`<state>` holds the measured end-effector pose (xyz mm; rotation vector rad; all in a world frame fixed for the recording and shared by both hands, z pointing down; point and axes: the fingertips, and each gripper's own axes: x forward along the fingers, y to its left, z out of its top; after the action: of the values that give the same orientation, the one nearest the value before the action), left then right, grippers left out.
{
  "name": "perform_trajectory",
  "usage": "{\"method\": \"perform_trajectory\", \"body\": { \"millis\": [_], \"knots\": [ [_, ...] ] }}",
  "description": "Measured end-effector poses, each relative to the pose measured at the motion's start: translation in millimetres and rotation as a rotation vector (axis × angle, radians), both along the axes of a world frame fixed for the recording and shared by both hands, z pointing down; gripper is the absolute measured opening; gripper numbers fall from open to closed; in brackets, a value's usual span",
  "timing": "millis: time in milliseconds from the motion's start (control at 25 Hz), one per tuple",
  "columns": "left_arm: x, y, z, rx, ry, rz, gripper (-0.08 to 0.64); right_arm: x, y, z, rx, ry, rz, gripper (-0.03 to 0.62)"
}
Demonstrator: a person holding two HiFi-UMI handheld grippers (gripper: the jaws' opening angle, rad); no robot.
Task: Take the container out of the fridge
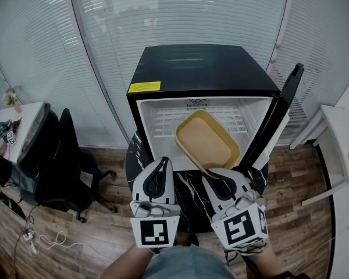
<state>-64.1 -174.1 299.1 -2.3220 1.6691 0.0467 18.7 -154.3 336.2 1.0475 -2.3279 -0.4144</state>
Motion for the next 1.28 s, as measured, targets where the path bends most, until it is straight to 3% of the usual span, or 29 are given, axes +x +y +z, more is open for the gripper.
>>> {"method": "perform_trajectory", "body": {
  "millis": [400, 520, 960, 1280],
  "knots": [
    [-0.7, -0.4, -1.2, 0.007, 0.007, 0.004, 0.017, -2.6, -0.1, -0.1, 0.01, -0.001, -0.004, 0.041],
    [-0.2, -0.2, -0.9, 0.009, -0.035, 0.009, 0.017, -3.1, -0.3, -0.9, 0.013, 0.0, -0.004, 0.041],
    [-2.5, -0.3, -1.3, 0.002, 0.026, 0.0, 0.017, -4.4, 0.2, -0.5, 0.013, 0.001, -0.008, 0.041],
    [-2.6, 0.2, -0.2, -0.001, 0.009, 0.001, 0.017, -4.1, 0.8, -0.3, 0.011, 0.0, -0.005, 0.041]
  ]
}}
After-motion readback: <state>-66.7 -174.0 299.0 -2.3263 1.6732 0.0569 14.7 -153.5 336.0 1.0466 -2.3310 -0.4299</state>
